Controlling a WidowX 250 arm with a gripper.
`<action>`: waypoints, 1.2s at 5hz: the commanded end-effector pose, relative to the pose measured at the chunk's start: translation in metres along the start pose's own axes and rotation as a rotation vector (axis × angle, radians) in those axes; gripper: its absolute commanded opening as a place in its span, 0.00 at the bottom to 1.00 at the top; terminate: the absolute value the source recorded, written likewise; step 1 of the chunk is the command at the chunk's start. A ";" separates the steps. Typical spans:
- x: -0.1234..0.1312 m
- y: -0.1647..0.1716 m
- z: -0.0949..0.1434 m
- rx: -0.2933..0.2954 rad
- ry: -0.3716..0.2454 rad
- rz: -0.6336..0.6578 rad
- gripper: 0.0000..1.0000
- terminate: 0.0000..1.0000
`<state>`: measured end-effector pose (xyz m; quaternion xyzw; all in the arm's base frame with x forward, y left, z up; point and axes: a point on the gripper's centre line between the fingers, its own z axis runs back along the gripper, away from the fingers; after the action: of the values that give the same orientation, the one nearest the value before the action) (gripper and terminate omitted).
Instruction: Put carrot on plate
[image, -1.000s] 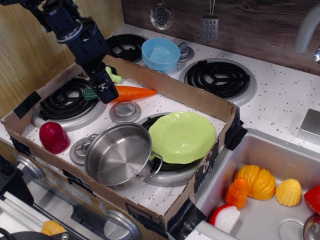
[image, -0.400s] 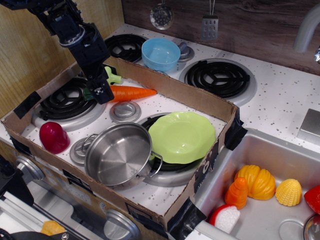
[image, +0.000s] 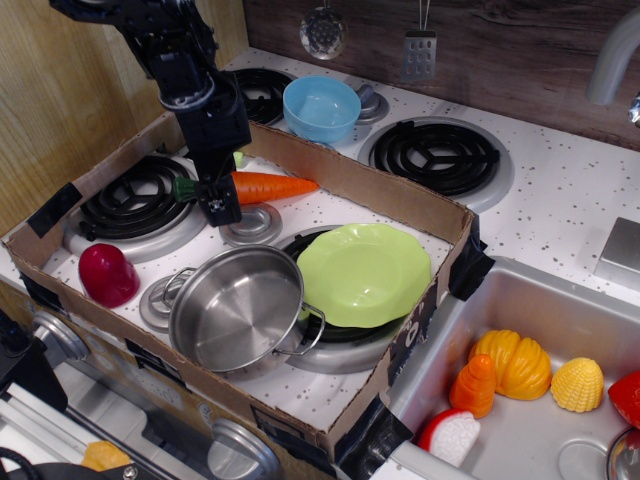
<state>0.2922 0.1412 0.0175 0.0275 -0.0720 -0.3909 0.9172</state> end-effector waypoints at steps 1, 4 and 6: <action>0.008 0.007 0.005 0.010 0.032 -0.013 0.00 0.00; 0.011 0.005 0.043 0.074 0.037 -0.040 0.00 0.00; 0.025 -0.015 0.073 0.119 -0.023 0.045 0.00 0.00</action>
<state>0.2815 0.1127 0.0754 0.0578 -0.0884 -0.3602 0.9269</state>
